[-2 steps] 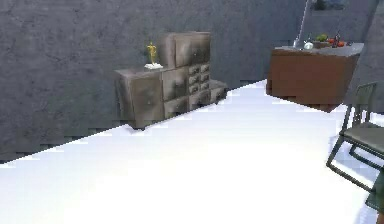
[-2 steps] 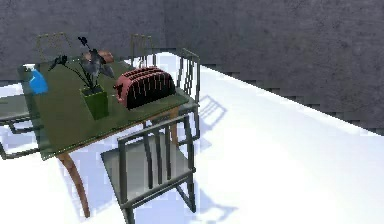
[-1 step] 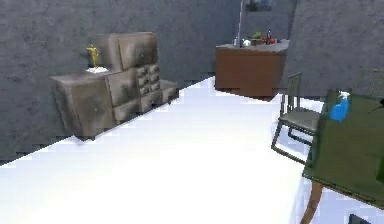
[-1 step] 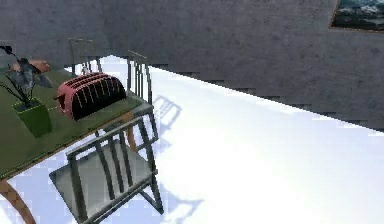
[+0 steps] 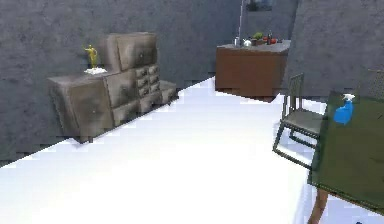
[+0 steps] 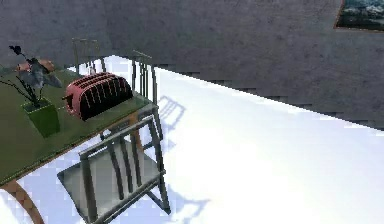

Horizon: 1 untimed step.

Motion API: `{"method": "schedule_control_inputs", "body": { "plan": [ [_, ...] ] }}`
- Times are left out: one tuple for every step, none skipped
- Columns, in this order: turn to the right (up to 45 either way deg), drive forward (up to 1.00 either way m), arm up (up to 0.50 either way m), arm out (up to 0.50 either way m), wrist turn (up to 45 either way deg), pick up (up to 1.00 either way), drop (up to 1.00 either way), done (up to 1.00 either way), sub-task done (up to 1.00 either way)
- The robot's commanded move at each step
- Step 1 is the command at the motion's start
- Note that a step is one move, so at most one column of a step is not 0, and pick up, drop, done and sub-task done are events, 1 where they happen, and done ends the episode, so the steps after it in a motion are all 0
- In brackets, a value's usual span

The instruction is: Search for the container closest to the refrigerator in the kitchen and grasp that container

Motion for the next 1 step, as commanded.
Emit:
{"method": "schedule_control_inputs", "body": {
  "plan": [
    [15.0,0.00,0.00,0.00,0.0,0.00,0.00,0.00,0.00]
  ]
}}
